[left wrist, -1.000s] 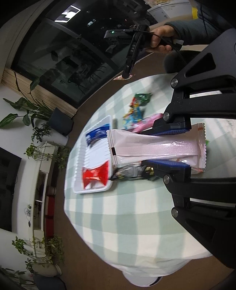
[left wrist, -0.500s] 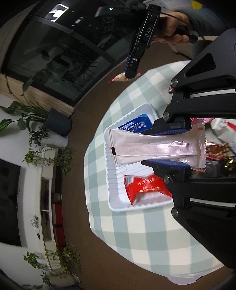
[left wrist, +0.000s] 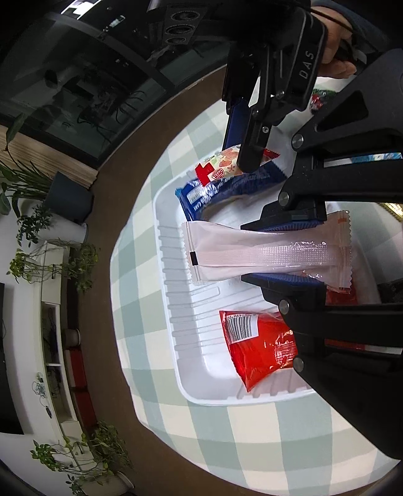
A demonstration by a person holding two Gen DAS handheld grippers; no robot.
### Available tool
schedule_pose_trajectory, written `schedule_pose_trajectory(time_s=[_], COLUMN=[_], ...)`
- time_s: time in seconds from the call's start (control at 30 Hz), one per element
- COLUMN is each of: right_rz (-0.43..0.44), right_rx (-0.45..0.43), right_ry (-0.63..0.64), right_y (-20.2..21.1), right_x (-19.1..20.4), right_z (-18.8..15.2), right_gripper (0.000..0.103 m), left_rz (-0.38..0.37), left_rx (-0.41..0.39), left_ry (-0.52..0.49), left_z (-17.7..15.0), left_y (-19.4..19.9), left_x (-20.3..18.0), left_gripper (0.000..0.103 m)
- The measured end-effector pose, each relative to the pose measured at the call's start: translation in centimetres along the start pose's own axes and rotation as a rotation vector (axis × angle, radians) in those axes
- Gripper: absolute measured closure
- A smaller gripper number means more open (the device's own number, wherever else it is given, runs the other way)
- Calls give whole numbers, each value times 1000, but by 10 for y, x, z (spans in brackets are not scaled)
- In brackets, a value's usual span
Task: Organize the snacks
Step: 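Lower both packets into the white tray and open both tools, then move the left tool to the orange cartoon bar and grasp it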
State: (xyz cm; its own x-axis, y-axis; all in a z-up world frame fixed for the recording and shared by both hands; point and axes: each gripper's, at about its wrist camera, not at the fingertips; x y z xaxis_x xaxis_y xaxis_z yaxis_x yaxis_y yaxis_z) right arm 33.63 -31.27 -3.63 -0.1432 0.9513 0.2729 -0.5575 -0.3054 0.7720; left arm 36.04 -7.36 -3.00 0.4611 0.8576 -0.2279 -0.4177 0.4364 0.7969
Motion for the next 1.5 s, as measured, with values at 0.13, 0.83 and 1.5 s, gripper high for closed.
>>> schedule_pose_trajectory(time_s=[0.13,0.83,1.5], right_rz=[-20,-96,180], right_rx=[41,99,-189], right_ry=[19,69,-46], right_y=[-21,-46,143], right_x=[0,9,28], right_z=[1,-10,-99], right_gripper=[71,62,13], left_rz=[21,67,12], left_rx=[28,50,-174], left_ry=[9,-27,-108], left_z=[-4,-12,-107], left_y=[-22,-32,154], left_x=[8,2,-29], left_gripper=[82,64,0])
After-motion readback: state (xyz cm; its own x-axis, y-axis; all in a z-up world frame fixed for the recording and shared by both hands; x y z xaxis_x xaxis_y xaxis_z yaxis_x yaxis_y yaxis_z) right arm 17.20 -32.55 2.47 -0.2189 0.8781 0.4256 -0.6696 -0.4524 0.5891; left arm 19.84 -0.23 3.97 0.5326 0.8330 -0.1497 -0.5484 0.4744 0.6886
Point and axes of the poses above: each gripper's, at about its wrist camera, not at the fingertips, and y roughly against the way its jaws point, x to its left, z to its top, and after that the axes turned 1 degree about z, right-handed
